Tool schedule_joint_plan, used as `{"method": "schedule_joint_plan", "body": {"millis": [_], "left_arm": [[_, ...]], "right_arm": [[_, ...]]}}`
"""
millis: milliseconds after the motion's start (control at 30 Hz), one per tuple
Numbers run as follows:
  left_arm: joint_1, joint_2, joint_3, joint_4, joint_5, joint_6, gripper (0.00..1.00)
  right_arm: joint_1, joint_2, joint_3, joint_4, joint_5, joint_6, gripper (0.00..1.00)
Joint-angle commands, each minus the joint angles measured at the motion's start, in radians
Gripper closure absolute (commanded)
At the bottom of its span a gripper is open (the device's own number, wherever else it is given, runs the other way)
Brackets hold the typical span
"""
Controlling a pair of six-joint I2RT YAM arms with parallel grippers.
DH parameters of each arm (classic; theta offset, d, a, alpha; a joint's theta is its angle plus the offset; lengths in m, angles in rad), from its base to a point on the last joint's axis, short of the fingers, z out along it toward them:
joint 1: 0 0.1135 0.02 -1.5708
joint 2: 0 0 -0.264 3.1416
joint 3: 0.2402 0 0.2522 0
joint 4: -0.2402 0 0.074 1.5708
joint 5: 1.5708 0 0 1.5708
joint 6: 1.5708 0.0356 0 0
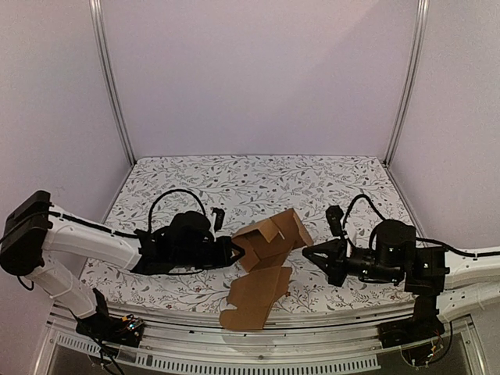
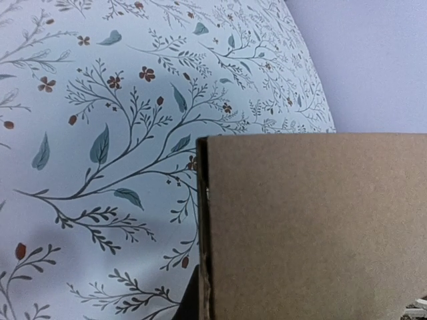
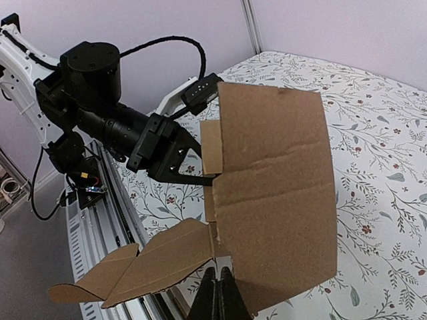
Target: Fold the paper box
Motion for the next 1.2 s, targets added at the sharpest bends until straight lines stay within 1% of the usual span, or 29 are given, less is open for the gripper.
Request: {"method": "schedule_joint_plan", "body": {"millis": [0,200,367,600,767,1067,1167], "left_arm": [[0.013,-0.045,-0.007,0.042,0.039,-0.013,1.0],[0.012,-0.073,-0.01,0.05,0.048,-0.026,1.0],[0.018,-0.123,-0.023,0.049,0.048,-0.038,1.0],[0.031,-0.213,-0.059,0.034,0.026,-0.04,1.0],[0.032,-0.236,-0.07,0.025,0.024,-0.038,1.0],[0.033,-0.239,-0.074,0.043,0.048,-0.028,1.0],[0.032,-0.218,-0.085,0.083,0.079,-0.036,1.0]], "right_arm": [[0.002,0.051,-0.014,0.177,0.015,0.029,1.0],[0.02,0.142,0.018,0.305,0.029,0.028,1.0],[0.038,0.169,0.037,0.344,0.023,0.006,1.0],[0.061,0.146,0.032,0.345,0.015,-0.01,1.0],[0.072,0.142,0.044,0.342,0.016,-0.014,1.0],[0.074,0.179,0.107,0.326,0.073,-0.031,1.0],[0.075,0.212,0.137,0.319,0.1,-0.038,1.0]]}}
